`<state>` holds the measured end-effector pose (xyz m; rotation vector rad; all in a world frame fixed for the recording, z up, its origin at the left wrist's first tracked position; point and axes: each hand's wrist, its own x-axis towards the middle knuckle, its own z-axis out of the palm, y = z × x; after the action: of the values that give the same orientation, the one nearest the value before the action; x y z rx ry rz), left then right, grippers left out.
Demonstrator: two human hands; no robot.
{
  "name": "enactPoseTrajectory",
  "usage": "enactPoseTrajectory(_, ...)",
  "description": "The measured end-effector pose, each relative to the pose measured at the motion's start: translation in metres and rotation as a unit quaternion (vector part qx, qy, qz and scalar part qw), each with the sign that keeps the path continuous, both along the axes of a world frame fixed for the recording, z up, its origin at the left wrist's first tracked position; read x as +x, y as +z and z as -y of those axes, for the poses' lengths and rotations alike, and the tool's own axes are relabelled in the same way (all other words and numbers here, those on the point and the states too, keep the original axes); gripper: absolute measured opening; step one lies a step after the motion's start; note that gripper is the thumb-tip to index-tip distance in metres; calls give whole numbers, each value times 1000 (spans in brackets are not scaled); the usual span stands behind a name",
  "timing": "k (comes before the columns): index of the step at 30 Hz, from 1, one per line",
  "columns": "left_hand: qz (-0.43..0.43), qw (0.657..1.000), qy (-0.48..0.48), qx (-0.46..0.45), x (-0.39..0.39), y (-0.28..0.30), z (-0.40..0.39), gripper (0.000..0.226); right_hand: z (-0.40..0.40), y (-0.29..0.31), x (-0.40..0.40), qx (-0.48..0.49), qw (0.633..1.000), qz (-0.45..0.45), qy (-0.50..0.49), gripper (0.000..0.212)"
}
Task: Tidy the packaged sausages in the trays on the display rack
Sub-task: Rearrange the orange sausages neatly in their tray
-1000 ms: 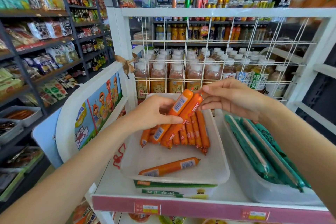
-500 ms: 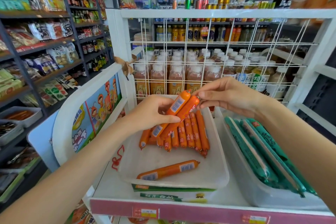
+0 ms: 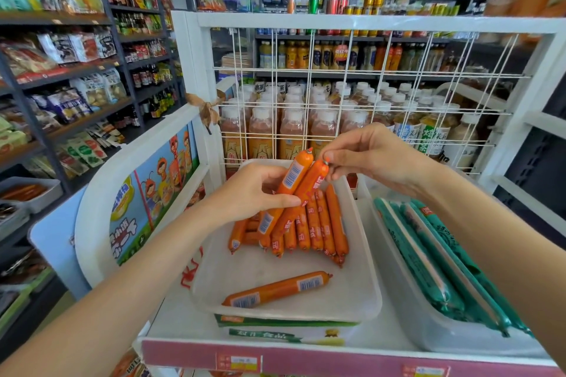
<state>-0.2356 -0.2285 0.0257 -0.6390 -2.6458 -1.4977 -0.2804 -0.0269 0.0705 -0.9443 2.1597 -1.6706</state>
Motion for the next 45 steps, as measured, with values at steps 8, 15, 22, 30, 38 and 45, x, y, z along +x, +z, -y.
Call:
enactPoseTrajectory(8,-45,995,42,-84,0,5,-2,28,6,10,0,43,999,25,-17,29)
enactPoseTrajectory(15,-47,995,42,-84,1,5,-1,28,5,11,-4,27,998,56,13,15)
enactPoseTrajectory(22,17,992,107,58,-16,8,4,22,2,0,-12,-39,994,80,-58,19)
enactPoseTrajectory(30,232,831,192,468,-40,15,10,9,11,-23,1,76,997,-11,31,62)
enactPoseTrajectory(38,244,831,175,469,-42,15,8,19,13,-26,5,-20,999,-22,21,48)
enactPoseTrajectory(45,255,814,169,494,-39,14,11,19,15,-26,5,-25,999,-30,37,53)
